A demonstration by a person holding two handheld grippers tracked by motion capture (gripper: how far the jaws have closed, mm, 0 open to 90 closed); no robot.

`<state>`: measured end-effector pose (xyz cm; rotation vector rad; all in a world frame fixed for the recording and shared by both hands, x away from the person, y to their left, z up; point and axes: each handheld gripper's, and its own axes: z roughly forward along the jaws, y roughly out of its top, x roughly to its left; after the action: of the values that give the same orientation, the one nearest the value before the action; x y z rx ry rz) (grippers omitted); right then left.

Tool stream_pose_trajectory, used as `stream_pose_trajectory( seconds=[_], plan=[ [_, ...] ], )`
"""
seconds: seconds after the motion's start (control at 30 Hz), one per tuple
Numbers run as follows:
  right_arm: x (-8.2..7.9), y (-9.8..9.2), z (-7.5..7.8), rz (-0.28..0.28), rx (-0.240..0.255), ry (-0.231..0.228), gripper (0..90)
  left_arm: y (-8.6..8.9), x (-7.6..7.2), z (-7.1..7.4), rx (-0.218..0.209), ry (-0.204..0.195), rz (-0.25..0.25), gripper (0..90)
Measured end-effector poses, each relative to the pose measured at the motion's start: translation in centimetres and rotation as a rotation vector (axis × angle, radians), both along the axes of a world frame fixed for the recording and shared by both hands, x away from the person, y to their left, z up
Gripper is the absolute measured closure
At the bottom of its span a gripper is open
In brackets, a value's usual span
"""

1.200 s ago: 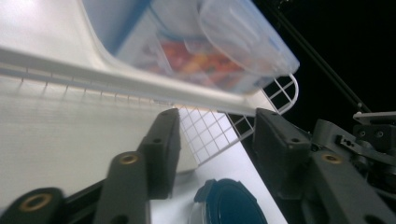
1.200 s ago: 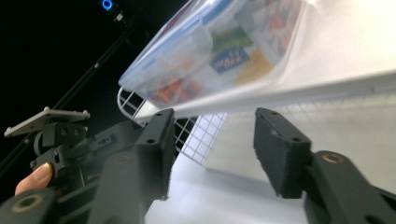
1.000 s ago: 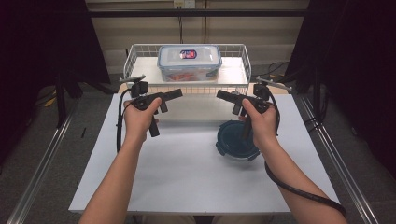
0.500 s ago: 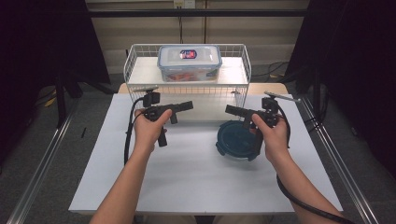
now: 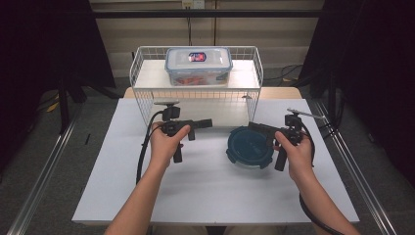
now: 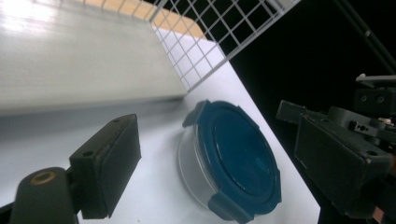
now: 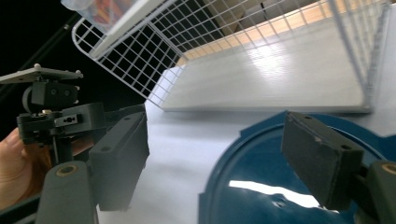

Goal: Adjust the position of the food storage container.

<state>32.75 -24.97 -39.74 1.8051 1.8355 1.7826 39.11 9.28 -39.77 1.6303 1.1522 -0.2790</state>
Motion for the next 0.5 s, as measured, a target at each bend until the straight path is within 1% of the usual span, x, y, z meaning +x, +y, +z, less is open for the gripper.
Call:
stream_pose_trajectory(
  seconds=[0.1, 0.17, 0.3, 0.33, 0.5],
  plan=[
    [-0.3, -0.5, -0.3, -0.011, -0.002, 0.006, 21.0, -0.4, -0.1, -0.4, 0.020, 0.002, -0.013, 14.4],
    [-0.5, -0.8, -0.6, -0.022, 0.001, -0.002, 20.4, -0.7, 0.0, -0.7, 0.026, 0.001, -0.014, 14.7],
    [-0.9, -1.5, -0.9, -0.038, -0.002, 0.010, 20.4, -1.1, -0.1, -1.5, 0.039, 0.027, -0.038, 13.1],
    [-1.0, -1.7, -1.0, -0.039, -0.002, 0.012, 20.4, -1.3, -0.1, -1.7, 0.029, 0.045, -0.045, 12.8],
    [-1.4, -2.6, -1.2, -0.063, 0.004, 0.010, 19.8, -1.7, 0.1, -2.8, 0.052, 0.064, -0.078, 10.7]
  ],
)
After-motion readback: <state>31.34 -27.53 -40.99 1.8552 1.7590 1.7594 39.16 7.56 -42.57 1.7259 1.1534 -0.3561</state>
